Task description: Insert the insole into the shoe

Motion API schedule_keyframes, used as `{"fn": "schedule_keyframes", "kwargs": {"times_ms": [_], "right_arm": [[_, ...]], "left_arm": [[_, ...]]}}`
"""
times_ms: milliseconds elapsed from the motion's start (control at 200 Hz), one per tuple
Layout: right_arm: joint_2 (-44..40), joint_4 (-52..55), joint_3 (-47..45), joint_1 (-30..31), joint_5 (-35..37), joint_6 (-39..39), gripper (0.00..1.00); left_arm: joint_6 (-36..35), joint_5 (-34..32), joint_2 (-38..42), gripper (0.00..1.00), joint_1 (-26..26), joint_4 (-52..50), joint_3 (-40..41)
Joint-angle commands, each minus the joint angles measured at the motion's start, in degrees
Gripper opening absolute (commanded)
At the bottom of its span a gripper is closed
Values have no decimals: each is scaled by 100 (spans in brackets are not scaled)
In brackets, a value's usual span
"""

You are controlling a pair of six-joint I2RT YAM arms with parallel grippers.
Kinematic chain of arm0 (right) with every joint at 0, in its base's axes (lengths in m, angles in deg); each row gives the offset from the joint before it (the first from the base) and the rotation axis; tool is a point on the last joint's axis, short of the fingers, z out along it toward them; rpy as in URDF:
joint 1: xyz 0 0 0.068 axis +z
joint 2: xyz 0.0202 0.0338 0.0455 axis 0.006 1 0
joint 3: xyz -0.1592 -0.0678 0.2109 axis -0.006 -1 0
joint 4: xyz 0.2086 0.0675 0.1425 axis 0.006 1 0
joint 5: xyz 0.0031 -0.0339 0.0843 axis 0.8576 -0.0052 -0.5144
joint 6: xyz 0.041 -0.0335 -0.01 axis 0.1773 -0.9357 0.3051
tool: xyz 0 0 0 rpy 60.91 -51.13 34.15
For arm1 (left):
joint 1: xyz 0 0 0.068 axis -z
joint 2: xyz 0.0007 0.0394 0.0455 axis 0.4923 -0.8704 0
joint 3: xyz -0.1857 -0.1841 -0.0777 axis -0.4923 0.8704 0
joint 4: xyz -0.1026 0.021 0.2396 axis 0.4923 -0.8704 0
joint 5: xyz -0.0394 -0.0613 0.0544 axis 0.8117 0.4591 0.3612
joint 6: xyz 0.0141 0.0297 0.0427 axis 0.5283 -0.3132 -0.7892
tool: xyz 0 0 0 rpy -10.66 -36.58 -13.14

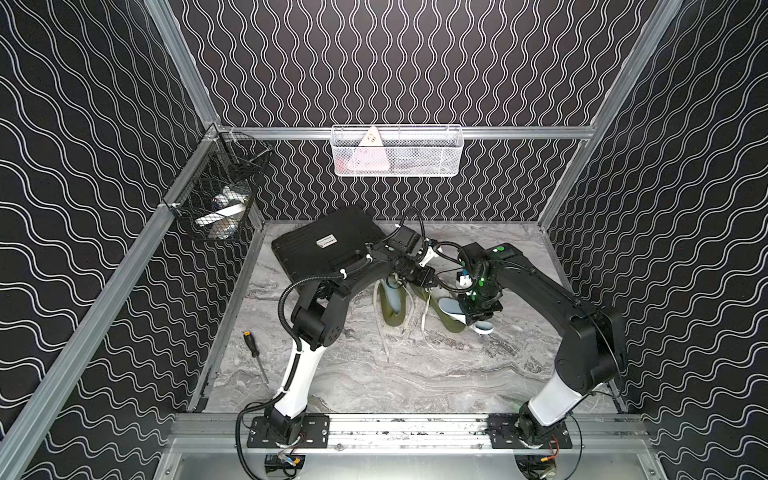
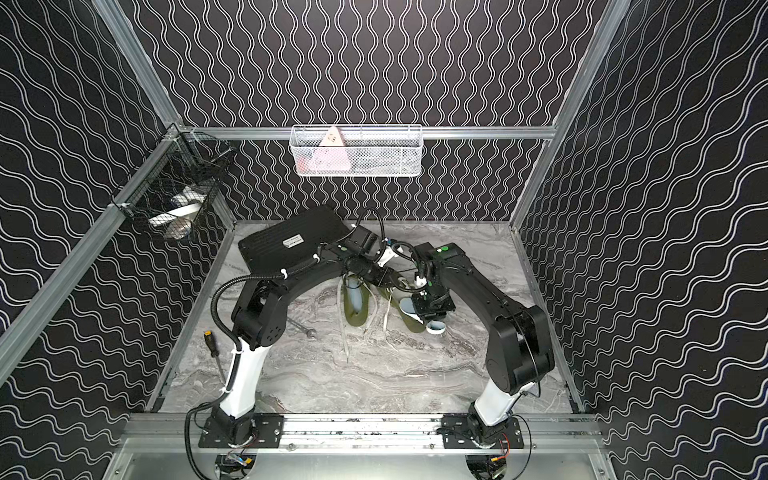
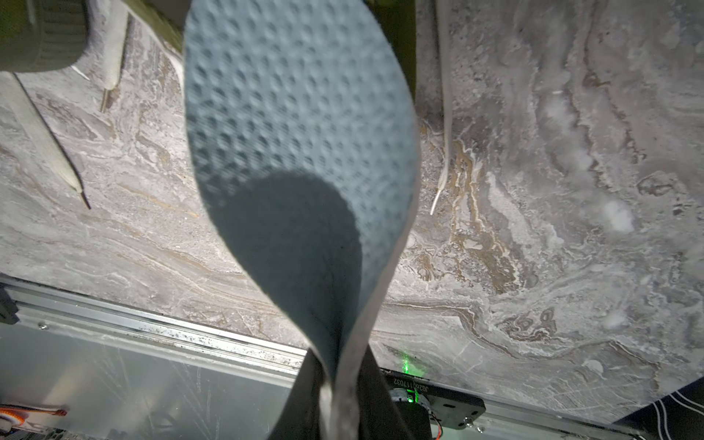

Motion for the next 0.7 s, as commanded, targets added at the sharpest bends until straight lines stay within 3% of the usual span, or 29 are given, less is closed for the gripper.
{"fn": "schedule_keyframes", "kwargs": {"times_ms": [0,335,696], "right_arm": [[-23,-440,-85,-17,-112,-184,16],[-136,-1249,-200,-17,9,-931,14],[-143,-1551,-599,0,455,-1334,13]], "left_arm": [[-24,545,-79,0,-6,104,-140],[-287,973,-483,0,-17,-709,-745],[-259,1253,-660,0,-26,-724,-922]]}}
